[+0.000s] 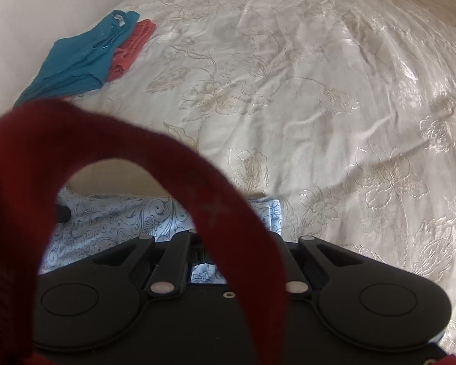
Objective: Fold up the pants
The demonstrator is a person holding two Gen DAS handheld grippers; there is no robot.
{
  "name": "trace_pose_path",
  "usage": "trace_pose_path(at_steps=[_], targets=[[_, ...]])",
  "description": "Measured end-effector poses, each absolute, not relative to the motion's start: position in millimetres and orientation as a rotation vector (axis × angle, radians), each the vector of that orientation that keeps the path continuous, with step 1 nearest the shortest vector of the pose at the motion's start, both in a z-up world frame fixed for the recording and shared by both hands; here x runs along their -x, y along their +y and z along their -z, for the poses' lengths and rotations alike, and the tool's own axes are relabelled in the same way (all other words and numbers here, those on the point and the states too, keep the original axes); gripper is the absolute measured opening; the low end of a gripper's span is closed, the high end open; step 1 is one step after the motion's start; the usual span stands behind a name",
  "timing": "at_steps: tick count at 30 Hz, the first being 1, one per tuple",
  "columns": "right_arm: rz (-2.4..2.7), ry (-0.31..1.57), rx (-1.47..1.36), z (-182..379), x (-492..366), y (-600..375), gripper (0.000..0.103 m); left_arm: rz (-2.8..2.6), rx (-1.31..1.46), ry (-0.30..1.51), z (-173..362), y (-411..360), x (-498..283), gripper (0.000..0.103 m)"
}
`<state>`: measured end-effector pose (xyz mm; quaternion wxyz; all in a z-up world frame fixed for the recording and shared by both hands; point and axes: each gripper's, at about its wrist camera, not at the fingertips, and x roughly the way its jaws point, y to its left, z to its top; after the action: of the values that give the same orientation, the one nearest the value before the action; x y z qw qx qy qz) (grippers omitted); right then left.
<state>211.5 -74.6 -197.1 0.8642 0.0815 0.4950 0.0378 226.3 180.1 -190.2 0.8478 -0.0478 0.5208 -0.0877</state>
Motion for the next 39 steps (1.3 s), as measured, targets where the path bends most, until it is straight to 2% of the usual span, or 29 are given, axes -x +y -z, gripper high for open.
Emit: trace_pose_path(at_steps=[3,8,16,19,25,27,29,33,35,39], targets=[[-0.076,1.024,-0.167,190.9,-205.7,-71.5,0.012,0.183,0.115,1.076,180.3,183.6,-220.7,0.017],[-0.062,0.965,-0.189,159.8,-181.8,-63.6,0.03,0.159,0.149,1.036,153.1,187.3,-203.6,0.017],[-0.028,0.933,-0.208,117.8,-140.4,-47.8,0.03,0.05,0.057,1.058,117.9,168.8,-170.7,0.017],[-0.028,0.934,-0.205,107.8,-129.8,-42.0,0.037,0.019,0.022,1.058,108.9,161.4,-161.3,0.017],[-0.014,0.936,-0.174,96.2,-113.8,-31.1,0.037,0.031,0.046,1.096,92.3,156.4,-147.0,0.017],[0.0,0.935,-0.164,92.9,-109.2,-27.2,0.04,0.035,0.048,1.094,85.3,154.1,-141.3,0.017],[0.012,0.932,-0.157,89.4,-103.8,-23.2,0.049,0.035,0.046,1.095,79.1,151.2,-135.6,0.017],[0.012,0.891,-0.177,79.6,-91.2,-19.4,0.049,0.013,0.029,1.079,67.4,146.6,-123.0,0.017],[0.002,0.878,-0.167,73.6,-85.9,-16.2,0.055,-0.006,0.032,1.076,61.6,144.8,-116.4,0.017],[-0.025,0.843,-0.161,63.1,-74.4,-10.6,0.055,-0.033,0.038,1.072,52.4,141.3,-104.6,0.017]])
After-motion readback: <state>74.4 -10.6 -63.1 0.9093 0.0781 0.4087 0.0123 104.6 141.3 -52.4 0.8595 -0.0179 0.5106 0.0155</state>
